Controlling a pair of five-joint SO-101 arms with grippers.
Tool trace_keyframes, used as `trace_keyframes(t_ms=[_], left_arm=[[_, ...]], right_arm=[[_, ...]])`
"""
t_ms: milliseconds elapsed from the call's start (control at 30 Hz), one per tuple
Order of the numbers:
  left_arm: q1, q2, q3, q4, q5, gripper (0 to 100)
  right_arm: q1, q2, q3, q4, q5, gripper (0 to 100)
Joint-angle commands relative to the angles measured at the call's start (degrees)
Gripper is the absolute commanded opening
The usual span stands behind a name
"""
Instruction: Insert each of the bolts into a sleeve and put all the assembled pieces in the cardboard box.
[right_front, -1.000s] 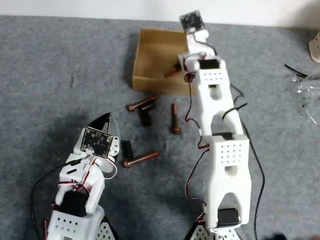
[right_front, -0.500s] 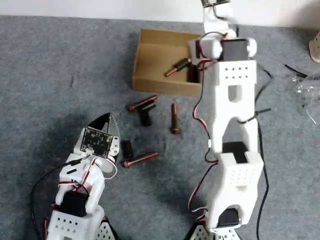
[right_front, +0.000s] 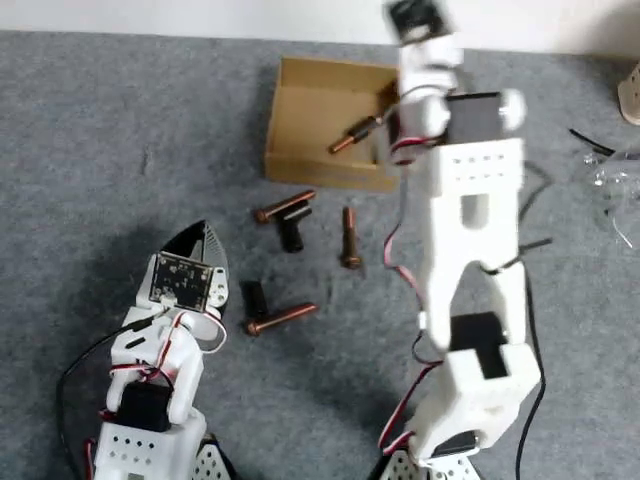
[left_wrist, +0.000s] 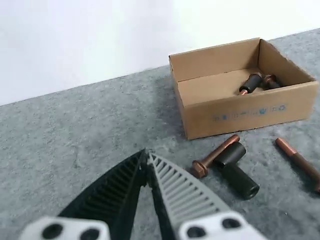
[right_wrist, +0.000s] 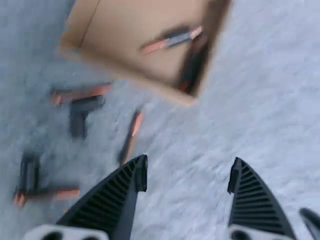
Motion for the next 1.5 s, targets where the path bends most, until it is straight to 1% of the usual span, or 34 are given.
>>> trace_keyframes(t_ms=[0,133,233,367,700,733,767,833,900,933,1067,1200,1300,1467], left_arm=[[-0.7,-0.3,1.2,-1.4,0.2,1],[-0.8,-0.3,1.2,-1.4,0.1,1],[-0.8,-0.3,1.2,-1.5,0.1,1],[-0.8,-0.3,1.2,-1.5,0.1,1],[-2.4,-0.7,1.2,-1.6,0.2,1],[-2.4,-0.7,1.2,-1.6,0.2,1],[-2.4,-0.7,1.2,-1.6,0.2,1],[-2.6,-0.7,1.2,-1.6,0.2,1],[-2.6,-0.7,1.2,-1.6,0.2,1],[-2.6,-0.7,1.2,-1.6,0.2,1],[-2.6,-0.7,1.2,-1.6,0.2,1],[-2.6,-0.7,1.2,-1.6,0.2,1],[-2.6,-0.7,1.2,-1.7,0.2,1],[-2.6,-0.7,1.2,-2.0,0.2,1]], right_arm=[[-6.6,-3.6,9.8,0.9,-0.4,23.7],[-13.2,-3.6,19.6,-1.5,-0.4,23.7],[-16.0,-3.8,26.9,-7.8,-0.4,23.7],[-17.7,-3.8,34.4,-16.5,-0.4,23.7],[-21.4,-3.6,45.7,-35.5,-0.5,23.7],[-21.8,-3.6,46.1,-36.9,-0.8,23.7],[-21.9,-3.6,46.1,-38.0,-2.7,23.7],[-21.8,-3.6,46.0,-40.0,-9.4,23.7],[-21.7,-3.6,46.0,-41.8,-14.3,23.7],[-21.7,-3.6,46.0,-42.6,-14.8,23.7],[-22.6,-3.5,46.0,-43.2,-12.1,23.7],[-22.7,-1.2,45.0,-43.4,-11.8,23.7],[-22.6,4.4,41.0,-42.8,-11.8,23.7],[-22.6,14.6,30.5,-39.5,-11.8,23.7]])
